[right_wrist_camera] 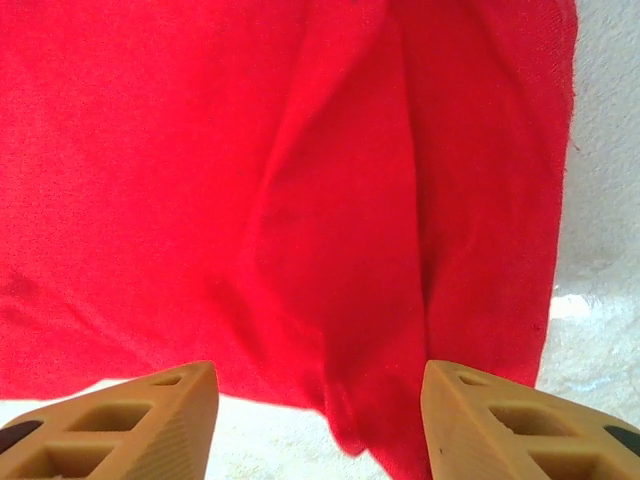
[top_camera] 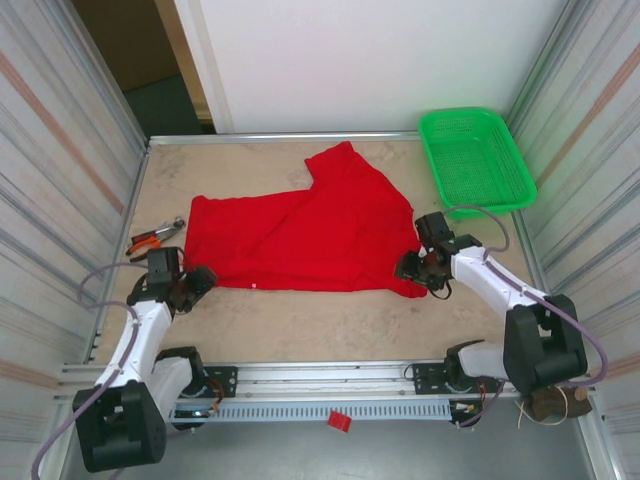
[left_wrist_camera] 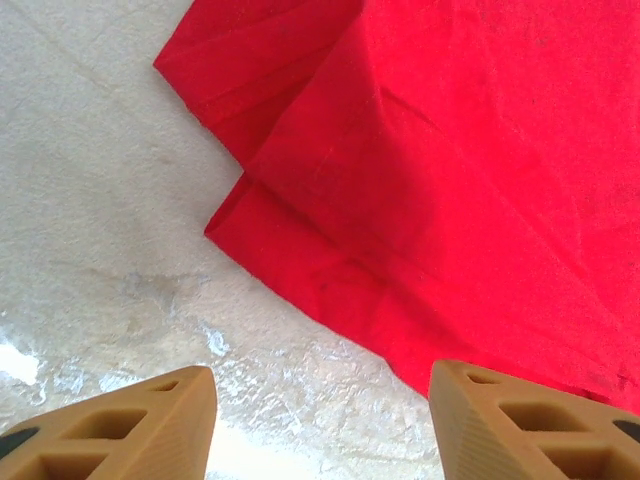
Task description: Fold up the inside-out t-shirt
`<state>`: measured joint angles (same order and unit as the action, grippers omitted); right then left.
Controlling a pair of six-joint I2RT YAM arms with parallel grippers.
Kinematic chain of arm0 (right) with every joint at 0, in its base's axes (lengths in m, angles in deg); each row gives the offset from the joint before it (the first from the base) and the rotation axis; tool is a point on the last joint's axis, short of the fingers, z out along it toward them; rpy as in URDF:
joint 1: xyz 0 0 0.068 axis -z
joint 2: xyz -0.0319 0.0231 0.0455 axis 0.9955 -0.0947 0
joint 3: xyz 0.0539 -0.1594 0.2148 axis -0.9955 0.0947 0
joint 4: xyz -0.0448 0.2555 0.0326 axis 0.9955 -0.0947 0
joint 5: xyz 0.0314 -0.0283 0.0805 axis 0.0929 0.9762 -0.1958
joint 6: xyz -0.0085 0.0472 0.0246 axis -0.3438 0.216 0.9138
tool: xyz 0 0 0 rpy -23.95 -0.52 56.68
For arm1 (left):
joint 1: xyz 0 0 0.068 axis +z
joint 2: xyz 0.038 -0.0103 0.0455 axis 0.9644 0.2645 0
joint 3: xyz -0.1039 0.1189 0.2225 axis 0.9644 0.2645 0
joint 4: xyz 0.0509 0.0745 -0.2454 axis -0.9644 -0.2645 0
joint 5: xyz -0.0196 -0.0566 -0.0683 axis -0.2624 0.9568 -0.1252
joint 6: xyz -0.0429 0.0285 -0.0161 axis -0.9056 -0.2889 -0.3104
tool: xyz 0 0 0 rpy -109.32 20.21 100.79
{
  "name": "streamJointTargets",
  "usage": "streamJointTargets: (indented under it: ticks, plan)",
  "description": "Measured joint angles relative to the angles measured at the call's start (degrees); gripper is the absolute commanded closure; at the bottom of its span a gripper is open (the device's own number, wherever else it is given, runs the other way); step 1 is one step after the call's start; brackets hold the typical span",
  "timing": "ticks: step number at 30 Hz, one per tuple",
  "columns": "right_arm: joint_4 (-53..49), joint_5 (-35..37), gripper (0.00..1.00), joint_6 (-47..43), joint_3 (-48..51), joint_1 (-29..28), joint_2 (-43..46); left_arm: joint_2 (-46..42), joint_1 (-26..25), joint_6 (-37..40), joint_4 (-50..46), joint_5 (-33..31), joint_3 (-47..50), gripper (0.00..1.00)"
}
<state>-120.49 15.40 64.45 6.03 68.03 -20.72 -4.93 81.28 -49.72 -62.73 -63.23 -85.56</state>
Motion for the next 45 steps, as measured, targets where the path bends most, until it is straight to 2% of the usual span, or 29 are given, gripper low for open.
streamJointTargets:
  ticks: [3,5,6,8,17,22,23,24,25,26,31,40,45]
  plan:
    - [1.1,0.1,0.72,0.1,0.1,0.0,-1.7,4.1,0.0,0.4,0.4,-0.2,-2.2,0.41]
    - [1.5,0.4,0.89,0.7,0.3,0.0,-1.8,6.1,0.0,0.8,1.3,-0.5,-3.3,0.41]
    - [1.6,0.6,0.95,0.9,0.3,0.0,-1.8,6.8,0.0,1.0,1.7,-0.7,-3.7,0.42]
    - [1.8,1.0,1.00,1.2,0.3,0.0,-1.8,8.0,0.0,1.2,2.5,-0.9,-3.9,0.44]
    - [2.1,1.8,1.00,1.4,0.4,0.4,-1.7,9.6,0.0,1.2,4.6,-1.7,-2.3,0.54]
    - [2.3,1.8,1.00,1.4,0.7,2.9,-1.1,12.7,0.0,1.3,6.5,-1.9,-1.0,0.49]
    - [2.2,1.8,1.00,1.4,0.8,3.8,-0.6,13.8,0.0,1.3,7.0,-1.9,-0.9,0.57]
    - [2.1,1.8,1.00,1.4,0.9,4.7,0.1,14.6,0.0,1.2,7.2,-1.9,-1.1,0.80]
    - [2.0,1.8,1.00,1.4,1.0,5.6,0.8,14.9,0.1,1.4,7.3,-2.0,-1.2,0.94]
    - [1.7,1.8,1.00,1.4,1.1,6.3,1.6,15.5,0.0,1.6,7.8,-2.0,-1.2,1.00]
    - [-0.1,1.9,1.00,1.4,1.9,9.5,7.0,14.3,-1.0,1.8,8.4,-0.5,-0.7,1.00]
    - [-3.7,1.6,1.00,1.5,5.2,10.2,11.6,-4.3,-1.2,0.2,0.7,0.0,0.5,1.00]
    - [-4.7,1.6,1.00,1.5,5.2,10.2,12.6,-7.0,-1.2,-0.6,-2.8,0.1,0.5,1.00]
